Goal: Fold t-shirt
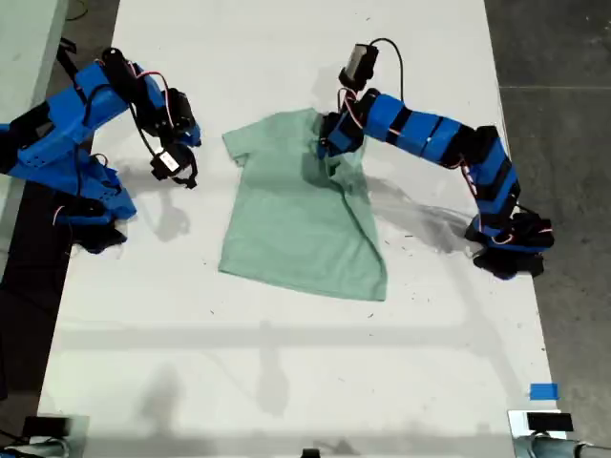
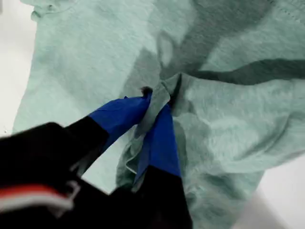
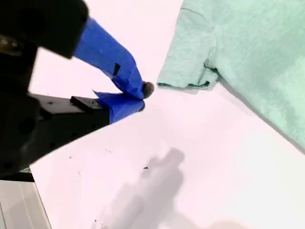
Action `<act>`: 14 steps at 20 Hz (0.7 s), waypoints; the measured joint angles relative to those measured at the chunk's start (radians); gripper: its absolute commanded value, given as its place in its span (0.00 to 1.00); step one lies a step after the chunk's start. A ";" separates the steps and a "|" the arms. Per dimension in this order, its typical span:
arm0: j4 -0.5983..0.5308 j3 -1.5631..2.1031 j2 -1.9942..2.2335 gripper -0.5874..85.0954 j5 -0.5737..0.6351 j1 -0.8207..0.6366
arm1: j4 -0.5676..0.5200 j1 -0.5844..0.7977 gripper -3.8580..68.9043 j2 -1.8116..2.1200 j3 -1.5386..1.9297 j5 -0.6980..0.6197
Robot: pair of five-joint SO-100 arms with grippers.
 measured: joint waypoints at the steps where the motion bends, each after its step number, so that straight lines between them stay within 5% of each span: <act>1: -0.005 0.006 0.000 0.01 0.000 0.000 | -0.023 -0.005 0.07 -0.023 0.000 0.005; 2: -0.014 0.012 0.000 0.01 0.000 0.000 | -0.046 -0.009 0.23 -0.049 0.000 0.006; 3: -0.021 0.017 0.000 0.02 0.000 0.000 | -0.063 -0.014 0.50 -0.069 -0.005 0.009; 14: -0.054 0.018 -0.003 0.22 0.000 0.000 | 0.302 -0.020 0.37 0.121 -0.173 -0.075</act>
